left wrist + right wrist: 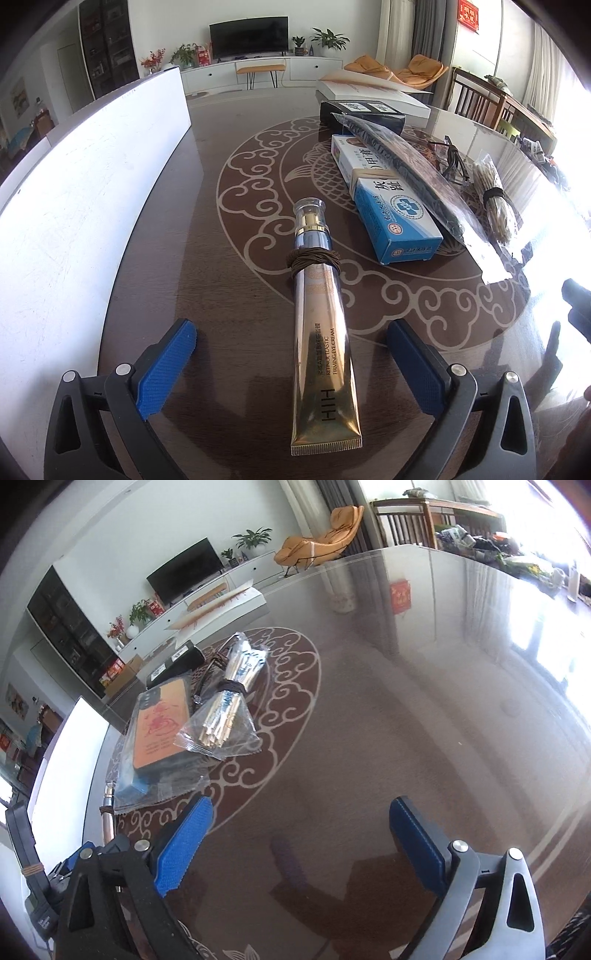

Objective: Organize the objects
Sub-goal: 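Grasp the bagged cotton-swab bundle with the right tool while the left tool holds the tube, then carry the tube and swab bundle over the white bin and release both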

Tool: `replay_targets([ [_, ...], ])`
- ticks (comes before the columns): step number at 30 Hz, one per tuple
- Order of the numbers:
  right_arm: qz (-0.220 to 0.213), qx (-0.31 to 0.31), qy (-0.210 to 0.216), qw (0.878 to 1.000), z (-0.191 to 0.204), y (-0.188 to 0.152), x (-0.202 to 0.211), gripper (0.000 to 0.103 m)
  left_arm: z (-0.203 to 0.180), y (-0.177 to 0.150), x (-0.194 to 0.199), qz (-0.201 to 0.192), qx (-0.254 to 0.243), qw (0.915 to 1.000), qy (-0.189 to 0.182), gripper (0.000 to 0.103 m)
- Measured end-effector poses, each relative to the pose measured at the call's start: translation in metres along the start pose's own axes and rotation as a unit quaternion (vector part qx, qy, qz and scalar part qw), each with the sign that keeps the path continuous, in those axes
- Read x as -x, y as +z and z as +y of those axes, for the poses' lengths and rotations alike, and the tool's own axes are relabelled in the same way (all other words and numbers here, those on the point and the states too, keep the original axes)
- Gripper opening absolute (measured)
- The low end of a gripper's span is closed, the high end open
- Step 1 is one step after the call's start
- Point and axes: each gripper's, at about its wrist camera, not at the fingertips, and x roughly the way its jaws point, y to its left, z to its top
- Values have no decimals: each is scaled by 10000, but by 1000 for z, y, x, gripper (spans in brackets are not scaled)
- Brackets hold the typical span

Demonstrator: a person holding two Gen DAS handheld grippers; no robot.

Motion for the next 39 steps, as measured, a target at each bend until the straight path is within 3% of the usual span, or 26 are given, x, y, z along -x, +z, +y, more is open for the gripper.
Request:
replay_targets([
  [4, 166, 561, 228, 9980, 50, 53, -31, 88, 0, 0, 0, 0, -1, 10000, -1, 103],
  [7, 430, 800, -22, 9959, 77, 82, -71, 85, 0, 0, 0, 0, 0, 10000, 0, 103],
  [10, 807, 712, -188, 9940, 76, 88, -104, 55, 0, 0, 0, -1, 1, 10000, 0, 103],
  [11, 581, 809, -281, 9946, 76, 88, -100, 36, 0, 0, 0, 1, 1, 10000, 0, 103],
  [12, 554, 904, -290, 9939, 75, 85, -98, 32, 0, 0, 0, 2, 1, 10000, -7, 103],
  [15, 448, 1022, -252, 9934, 59, 61, -81, 31, 1, 1, 0, 37, -53, 10000, -70, 103],
  [18, 398, 1029, -125, 9938, 33, 31, -50, 31, 2, 9, -3, 328, -250, 9990, -199, 103],
  [22, 509, 1076, -38, 9929, 12, 3, -22, 32, 6, 24, -11, 516, -39, 9984, -245, 103],
  [24, 568, 1093, -44, 9924, 7, 0, -17, 34, 0, 24, -7, 304, -209, 9992, -129, 80],
  [25, 617, 1105, -89, 9919, 6, 0, -16, 41, -5, 24, -4, 174, -331, 9992, -166, 57],
  [26, 688, 1095, -148, 9915, 5, 0, -17, 49, -10, 22, 0, 97, -445, 9987, -241, 26],
  [29, 722, 1020, -90, 9921, -1, 4, -16, 49, -14, 13, 9, 46, -443, 9983, -374, 24],
  [30, 726, 1077, -87, 9915, 1, 5, -17, 43, -11, 8, 13, 14, -348, 9983, -472, 24],
  [31, 767, 1164, -58, 9902, 2, 5, -17, 30, -8, 2, 18, -3, -262, 9981, -553, 24],
  [34, 867, 1129, 107, 9898, 4, 1, -7, 30, 4, -19, 41, -159, -33, 9956, -919, 24],
  [39, 752, 1405, 643, 9851, 34, -12, 30, 30, 28, -41, 102, -873, 162, 9871, -1330, 24],
])
